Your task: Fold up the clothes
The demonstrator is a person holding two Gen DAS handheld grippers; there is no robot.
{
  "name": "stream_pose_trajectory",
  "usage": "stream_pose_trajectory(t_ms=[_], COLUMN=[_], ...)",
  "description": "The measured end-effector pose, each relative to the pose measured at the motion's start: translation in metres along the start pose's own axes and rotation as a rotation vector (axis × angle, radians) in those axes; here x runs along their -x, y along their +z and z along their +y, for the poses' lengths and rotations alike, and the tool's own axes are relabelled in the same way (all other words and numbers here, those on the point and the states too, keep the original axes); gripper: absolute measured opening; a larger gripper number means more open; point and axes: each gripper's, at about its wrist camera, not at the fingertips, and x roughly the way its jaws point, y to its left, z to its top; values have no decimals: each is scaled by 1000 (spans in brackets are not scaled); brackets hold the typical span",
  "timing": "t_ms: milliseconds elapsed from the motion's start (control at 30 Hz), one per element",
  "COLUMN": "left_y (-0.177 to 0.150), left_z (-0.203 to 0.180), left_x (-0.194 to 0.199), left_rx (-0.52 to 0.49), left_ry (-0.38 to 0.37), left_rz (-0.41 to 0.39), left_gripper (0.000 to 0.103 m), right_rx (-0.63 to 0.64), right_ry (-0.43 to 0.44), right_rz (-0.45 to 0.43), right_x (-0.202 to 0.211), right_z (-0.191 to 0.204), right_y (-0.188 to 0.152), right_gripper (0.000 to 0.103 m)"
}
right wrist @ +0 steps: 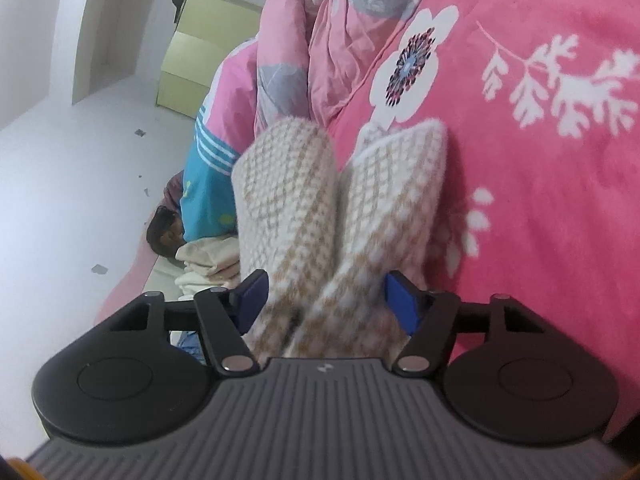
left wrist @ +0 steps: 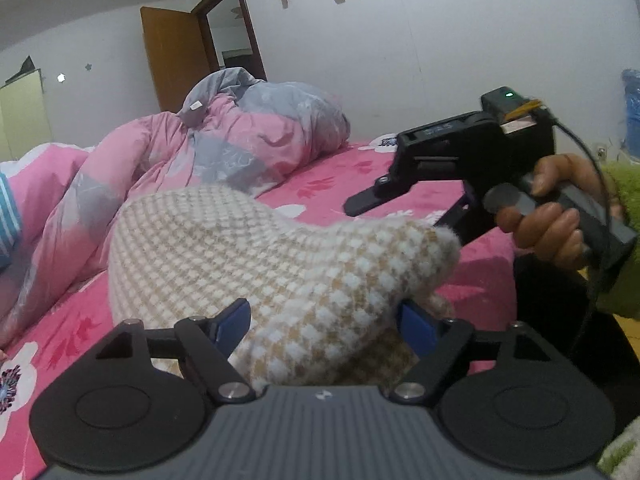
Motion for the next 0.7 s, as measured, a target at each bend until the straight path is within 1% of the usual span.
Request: stream_pose_trajectory(t_ms=[167,200,233,267,300,333,400,467,533,567,600,633,700], left_y=[5,4,4,3,3,4,6,11,16,19,25,33,48], left_z=[-2,0,2,5,8,13,26,46,69,79,87,90,89], left_x=[-1,0,1,1,-1,-1,1,10,18,21,20,17,6], left_rx=[-5,11,27,48,73,100,176,292,417,473,500,494,435], left_ry=[-54,-74,-95,-122,-148,-163,-202,-253,-300,-317,-316,-301,-244], left_rz=[-17,-23,-28,-28,-23,-19,-16,-45,-84,-103,-114,-112,-94], left_gripper=[82,79,74,73,73,73,73,75,85,86,87,87,87], right_rx=[-16,-18,-19,-21,-22,-23,-20,-12,-10,-9,-9,-12,-8], right_ry=[-5,-3,1,6,10,15,23,27,20,18,20,19,16], right_rz=[-2,-4,-9,-13,-14,-16,-15,-8,-5,-11,-20,-31,-59], right_x=[-22,-27,-31,-35,-39,-44,-54,-61,-63,-62,-58,-54,-43], right_z=[-8,-10,-12,-13,-15,-17,-20,-21,-21,-22,-23,-24,-26], right_y=[23,28,32,36,40,44,51,55,56,55,54,52,49], right_gripper=[63,63,62,54,43,36,17,15,17,17,19,19,25])
